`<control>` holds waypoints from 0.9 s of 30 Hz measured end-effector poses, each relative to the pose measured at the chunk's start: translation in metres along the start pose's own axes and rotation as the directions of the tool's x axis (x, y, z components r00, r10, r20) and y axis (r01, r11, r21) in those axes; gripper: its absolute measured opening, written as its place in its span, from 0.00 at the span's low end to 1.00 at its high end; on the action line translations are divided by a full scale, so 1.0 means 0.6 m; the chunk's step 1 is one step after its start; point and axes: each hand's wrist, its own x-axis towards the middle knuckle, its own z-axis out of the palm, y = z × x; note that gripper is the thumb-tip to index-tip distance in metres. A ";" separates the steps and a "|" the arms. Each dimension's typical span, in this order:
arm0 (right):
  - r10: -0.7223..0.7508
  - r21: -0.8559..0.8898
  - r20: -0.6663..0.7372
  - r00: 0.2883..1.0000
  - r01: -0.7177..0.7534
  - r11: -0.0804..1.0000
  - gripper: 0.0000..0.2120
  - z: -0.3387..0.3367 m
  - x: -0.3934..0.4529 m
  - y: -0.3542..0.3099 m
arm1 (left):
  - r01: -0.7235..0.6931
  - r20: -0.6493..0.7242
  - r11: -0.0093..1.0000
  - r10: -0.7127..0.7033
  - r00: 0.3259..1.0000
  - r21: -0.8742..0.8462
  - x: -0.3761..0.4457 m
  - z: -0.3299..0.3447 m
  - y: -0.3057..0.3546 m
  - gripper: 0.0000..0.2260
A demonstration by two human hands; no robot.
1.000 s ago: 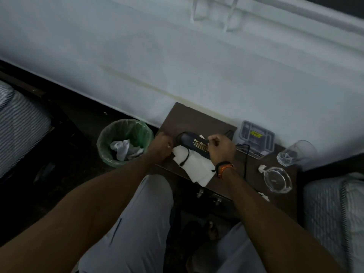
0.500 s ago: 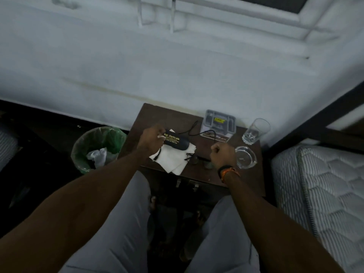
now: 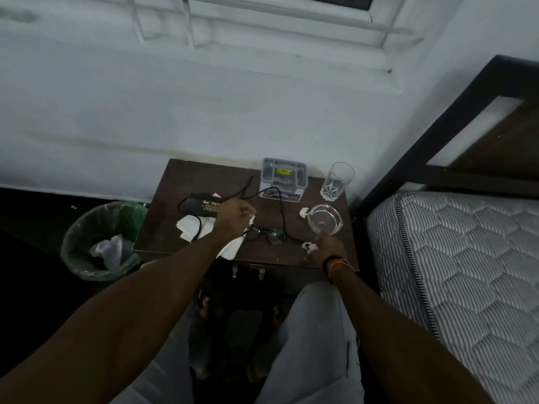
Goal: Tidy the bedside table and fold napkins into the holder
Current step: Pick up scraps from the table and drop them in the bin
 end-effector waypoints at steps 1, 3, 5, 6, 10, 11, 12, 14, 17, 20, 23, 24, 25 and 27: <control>0.005 0.021 0.004 1.000 -0.005 1.000 0.32 0.004 0.001 0.000 | 0.009 0.006 1.000 -0.008 1.000 -0.012 0.001 0.007 0.000 0.07; 0.010 0.050 -0.018 1.000 -0.009 0.999 0.32 0.019 0.010 0.003 | 0.023 0.021 0.999 -0.023 1.000 -0.036 0.002 0.019 0.000 0.06; 0.020 0.074 -0.067 0.998 -0.015 0.997 0.28 0.030 0.017 0.002 | 0.029 0.040 0.999 -0.027 0.999 -0.033 0.005 0.028 0.006 0.06; 0.025 0.087 -0.097 0.995 -0.017 0.996 0.23 0.032 0.017 -0.001 | 0.016 0.051 1.000 -0.015 0.999 -0.025 0.008 0.033 0.009 0.06; 0.052 0.097 -0.144 0.988 -0.038 0.995 0.11 0.032 0.023 -0.004 | -0.038 0.134 0.999 0.036 0.990 0.016 0.025 0.055 0.030 0.05; 0.073 0.118 -0.146 0.987 -0.056 0.991 0.11 0.032 0.024 -0.002 | -0.053 0.160 0.998 0.048 0.986 0.027 0.030 0.061 0.034 0.05; 0.099 0.153 -0.153 0.983 -0.076 0.985 0.11 0.032 0.026 0.002 | -0.070 0.184 0.997 0.062 0.981 0.037 0.036 0.070 0.038 0.05; 0.140 0.239 -0.190 0.972 -0.092 0.967 0.10 0.030 0.025 0.006 | -0.104 0.221 0.993 0.088 0.971 0.063 0.040 0.082 0.048 0.04; 0.203 0.345 -0.268 0.942 -0.103 0.933 0.09 0.025 0.024 0.016 | -0.125 0.255 0.990 0.104 0.961 0.071 0.049 0.110 0.062 0.04; 0.233 0.432 -0.300 0.925 -0.086 0.898 0.05 0.026 0.024 0.025 | -0.126 0.281 0.987 0.093 0.955 0.102 0.056 0.135 0.073 0.10; 0.245 0.519 -0.307 0.920 -0.054 0.853 0.03 0.031 0.024 0.030 | -0.159 0.316 0.983 0.123 0.941 0.092 0.066 0.151 0.087 0.17; 0.242 0.531 -0.309 0.920 -0.044 0.846 0.04 0.032 0.025 0.031 | -0.182 0.322 0.979 0.145 0.936 0.087 0.070 0.156 0.090 0.20; 0.234 0.537 -0.313 0.921 -0.032 0.843 0.04 0.033 0.025 0.031 | -0.211 0.330 0.973 0.172 0.928 0.088 0.075 0.161 0.093 0.22; 0.209 0.528 -0.319 0.924 -0.010 0.849 0.05 0.034 0.024 0.030 | -0.264 0.366 0.959 0.210 0.907 0.103 0.085 0.173 0.093 0.25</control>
